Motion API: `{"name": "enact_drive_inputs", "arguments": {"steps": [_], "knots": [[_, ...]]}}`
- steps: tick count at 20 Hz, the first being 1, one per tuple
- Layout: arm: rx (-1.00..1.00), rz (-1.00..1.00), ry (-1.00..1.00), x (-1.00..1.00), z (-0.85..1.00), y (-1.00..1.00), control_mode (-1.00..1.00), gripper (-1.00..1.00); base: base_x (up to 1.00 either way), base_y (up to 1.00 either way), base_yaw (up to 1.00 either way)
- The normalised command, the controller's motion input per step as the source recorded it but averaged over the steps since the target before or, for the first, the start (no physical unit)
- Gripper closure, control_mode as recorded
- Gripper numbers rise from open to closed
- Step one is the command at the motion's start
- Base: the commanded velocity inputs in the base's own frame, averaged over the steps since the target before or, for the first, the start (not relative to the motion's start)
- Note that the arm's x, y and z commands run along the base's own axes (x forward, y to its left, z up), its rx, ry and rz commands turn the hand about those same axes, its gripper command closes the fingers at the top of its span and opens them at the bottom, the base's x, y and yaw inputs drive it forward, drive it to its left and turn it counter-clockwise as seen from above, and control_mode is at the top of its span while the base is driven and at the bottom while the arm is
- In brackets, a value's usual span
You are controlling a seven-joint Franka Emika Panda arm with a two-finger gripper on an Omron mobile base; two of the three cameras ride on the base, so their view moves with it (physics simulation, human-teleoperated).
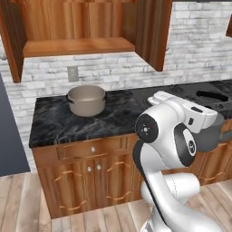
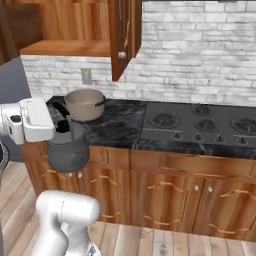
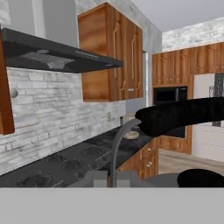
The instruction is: Pick the kettle from the cabinet and place it on a stove burner. Then pick the pot from the counter and place it on another stove burner. Finally, turn both burners on.
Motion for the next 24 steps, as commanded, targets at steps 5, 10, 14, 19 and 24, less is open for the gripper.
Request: {"name": "enact_drive_inputs", "arguments": {"steps": [5,10,14,19,24], "knots": [[0.0,0.0,0.0,0.0,0.0,0.0,1.0,1.0,-0.14,-0.57,0.0],[0.0,0.0,0.0,0.0,0.0,0.0,1.0,1.0,-0.04,-0.6,0.01],[0.0,0.0,0.0,0.0,0.0,0.0,1.0,1.0,0.0,-0.64,0.02],[0.0,0.0,0.0,0.0,0.0,0.0,1.0,1.0,0.03,-0.63,0.06],[0.0,0.0,0.0,0.0,0.0,0.0,1.0,1.0,0.33,-0.57,0.15]]}}
